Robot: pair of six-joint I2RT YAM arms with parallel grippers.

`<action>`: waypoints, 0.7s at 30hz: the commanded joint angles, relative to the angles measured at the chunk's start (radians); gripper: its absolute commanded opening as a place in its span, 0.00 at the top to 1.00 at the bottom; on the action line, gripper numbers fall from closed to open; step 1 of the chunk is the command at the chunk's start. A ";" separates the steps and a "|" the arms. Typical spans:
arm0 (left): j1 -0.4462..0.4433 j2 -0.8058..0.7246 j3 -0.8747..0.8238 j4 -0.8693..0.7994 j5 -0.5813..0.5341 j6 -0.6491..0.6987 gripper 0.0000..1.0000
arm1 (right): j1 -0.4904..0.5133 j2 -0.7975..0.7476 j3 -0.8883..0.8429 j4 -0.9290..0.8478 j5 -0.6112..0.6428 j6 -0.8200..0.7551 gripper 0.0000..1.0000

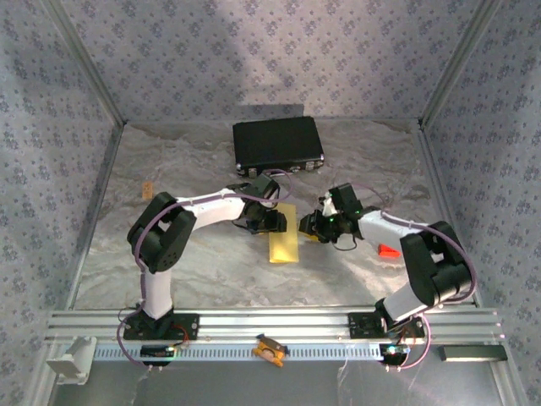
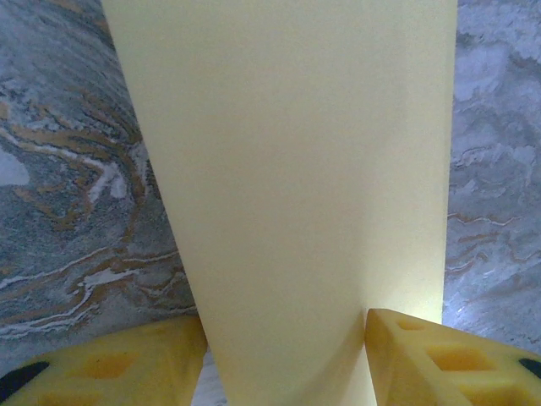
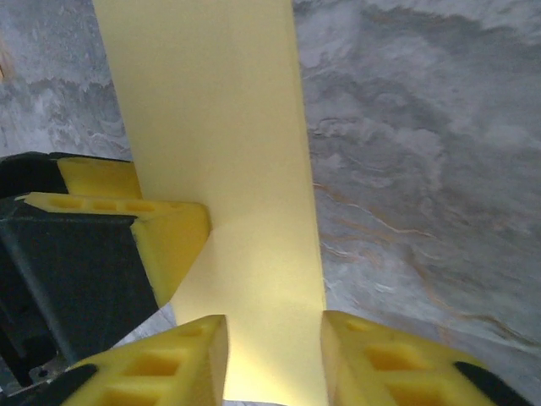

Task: Fold a paper plane with a square sheet of paper (pick it up from the middle)
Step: First fold the square sheet of paper in half at the center of the table, then hold the square sheet of paper at the center of the table.

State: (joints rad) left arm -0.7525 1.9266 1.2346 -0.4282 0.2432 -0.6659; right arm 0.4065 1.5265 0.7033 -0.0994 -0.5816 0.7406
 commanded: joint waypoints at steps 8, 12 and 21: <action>-0.003 0.071 -0.003 -0.038 -0.031 0.026 0.44 | 0.059 0.136 0.062 0.060 -0.009 0.021 0.81; -0.004 0.072 -0.005 -0.026 -0.023 0.022 0.43 | 0.066 0.170 0.057 0.066 -0.014 0.023 0.87; 0.000 -0.067 -0.080 0.117 0.005 -0.107 0.39 | 0.052 0.183 0.022 0.028 0.020 0.015 0.95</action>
State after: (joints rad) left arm -0.7547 1.8988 1.2041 -0.3843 0.2474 -0.7120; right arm 0.4625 1.6962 0.7444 -0.0399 -0.5827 0.7547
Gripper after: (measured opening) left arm 0.611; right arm 0.066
